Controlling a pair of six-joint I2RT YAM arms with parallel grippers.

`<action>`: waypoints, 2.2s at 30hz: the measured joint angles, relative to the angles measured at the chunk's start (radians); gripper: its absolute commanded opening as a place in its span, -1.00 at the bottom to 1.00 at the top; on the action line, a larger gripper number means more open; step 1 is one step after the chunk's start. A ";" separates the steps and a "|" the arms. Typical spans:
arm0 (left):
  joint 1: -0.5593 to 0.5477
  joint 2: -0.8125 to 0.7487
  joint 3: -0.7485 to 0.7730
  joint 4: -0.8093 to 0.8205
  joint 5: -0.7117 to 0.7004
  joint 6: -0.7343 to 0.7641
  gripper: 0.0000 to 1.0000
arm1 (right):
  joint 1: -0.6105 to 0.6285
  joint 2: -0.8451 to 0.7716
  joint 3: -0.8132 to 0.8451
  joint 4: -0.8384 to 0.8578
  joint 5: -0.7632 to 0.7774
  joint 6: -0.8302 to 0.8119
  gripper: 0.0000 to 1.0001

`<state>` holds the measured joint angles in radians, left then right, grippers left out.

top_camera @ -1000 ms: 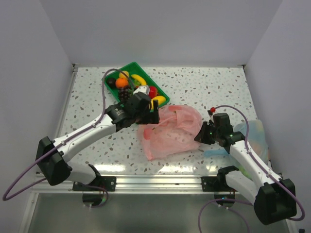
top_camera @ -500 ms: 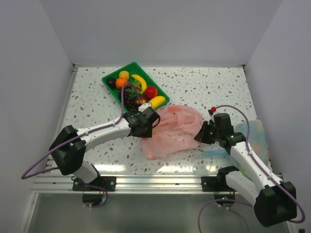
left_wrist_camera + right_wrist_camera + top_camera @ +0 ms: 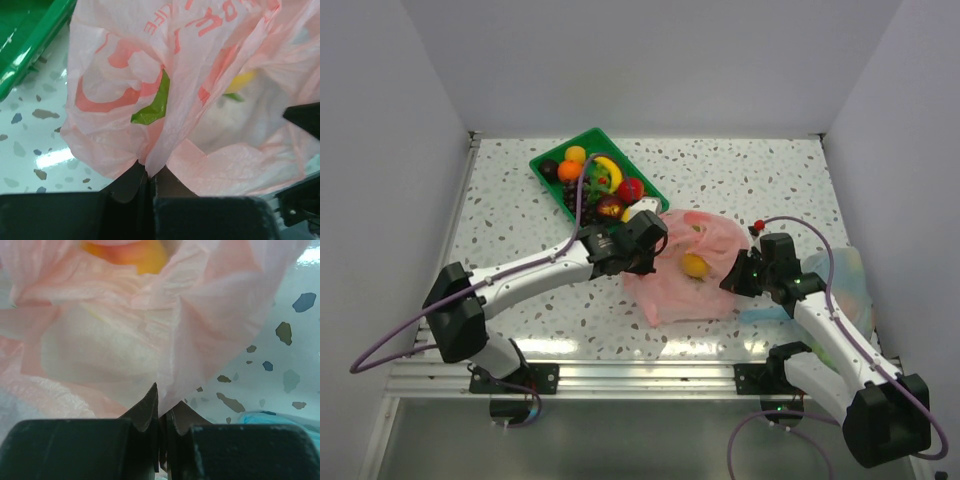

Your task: Untie the knot of the plastic bag and take out the fruit

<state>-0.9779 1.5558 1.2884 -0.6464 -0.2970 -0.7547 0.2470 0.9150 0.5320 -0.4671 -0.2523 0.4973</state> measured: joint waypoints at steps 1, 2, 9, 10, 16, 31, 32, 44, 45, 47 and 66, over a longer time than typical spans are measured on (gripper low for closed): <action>0.005 -0.009 -0.039 0.003 0.004 -0.006 -1.00 | 0.000 0.000 0.000 0.000 0.000 0.000 -0.85; 0.013 -0.014 -0.082 0.010 0.008 -0.012 -1.00 | 0.000 0.000 0.000 0.000 0.000 0.000 -0.85; 0.064 0.028 -0.241 0.019 0.032 -0.020 -0.65 | 0.000 0.001 0.000 0.000 0.000 0.000 -0.85; 0.068 0.033 -0.241 0.027 0.032 -0.016 -0.52 | 0.000 0.001 0.000 0.000 0.000 0.000 -0.85; 0.067 0.010 -0.232 0.046 0.027 0.005 0.62 | 0.000 -0.003 0.000 -0.002 0.001 0.000 -0.86; 0.011 -0.253 -0.086 0.161 0.054 0.071 0.72 | 0.001 -0.041 0.145 -0.118 0.063 -0.046 0.46; 0.008 -0.246 -0.085 0.172 0.063 0.072 0.71 | 0.001 -0.041 0.171 -0.134 0.079 -0.062 0.52; 0.000 -0.133 -0.189 0.269 0.134 0.084 0.52 | 0.118 0.088 0.467 -0.185 0.125 -0.218 0.42; 0.000 -0.131 -0.198 0.273 0.137 0.085 0.52 | 0.136 0.112 0.467 -0.175 0.124 -0.216 0.41; 0.000 -0.125 -0.212 0.286 0.143 0.084 0.52 | 0.171 0.169 0.466 -0.151 0.120 -0.203 0.41; 0.000 -0.013 -0.298 0.400 0.187 0.085 0.54 | 0.246 0.507 0.392 0.136 0.203 -0.011 -0.21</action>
<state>-0.9779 1.5429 0.9901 -0.2462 -0.1104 -0.6697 0.4927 1.4216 0.9237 -0.3313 -0.0490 0.4862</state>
